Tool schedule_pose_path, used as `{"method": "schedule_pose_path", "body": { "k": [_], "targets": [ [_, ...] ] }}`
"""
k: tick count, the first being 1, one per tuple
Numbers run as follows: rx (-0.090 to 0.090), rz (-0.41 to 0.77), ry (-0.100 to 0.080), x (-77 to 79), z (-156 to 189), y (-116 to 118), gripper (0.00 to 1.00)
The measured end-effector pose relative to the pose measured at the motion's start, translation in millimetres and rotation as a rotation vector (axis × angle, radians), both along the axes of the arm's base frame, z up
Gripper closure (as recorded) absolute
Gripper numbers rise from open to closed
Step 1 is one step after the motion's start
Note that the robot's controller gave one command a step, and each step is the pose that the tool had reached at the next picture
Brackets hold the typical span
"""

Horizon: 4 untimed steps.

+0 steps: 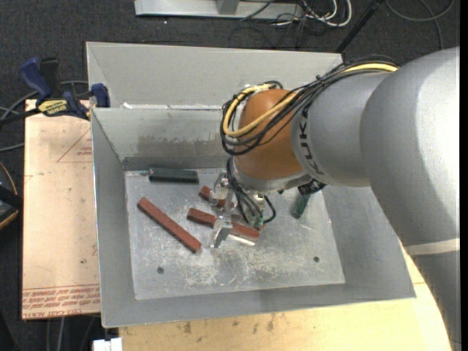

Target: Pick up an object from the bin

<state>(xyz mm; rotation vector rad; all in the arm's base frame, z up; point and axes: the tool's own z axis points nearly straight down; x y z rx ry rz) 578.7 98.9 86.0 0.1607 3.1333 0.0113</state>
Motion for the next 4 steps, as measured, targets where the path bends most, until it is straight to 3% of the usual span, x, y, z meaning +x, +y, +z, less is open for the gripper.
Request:
{"method": "schedule_pose_path", "body": {
  "k": [1, 2, 3, 4],
  "targets": [
    [-0.003, -0.001, -0.003, 0.2, -2, -2, 1.0],
    [-0.003, -0.001, -0.003, 0.2, -2, -2, 1.0],
    [-0.007, 0.157, 0.004, -12.4, 3, -2, 1.0],
    [-0.006, 0.197, 0.0, -10.0, 147, -13, 1.0]
  ]
}}
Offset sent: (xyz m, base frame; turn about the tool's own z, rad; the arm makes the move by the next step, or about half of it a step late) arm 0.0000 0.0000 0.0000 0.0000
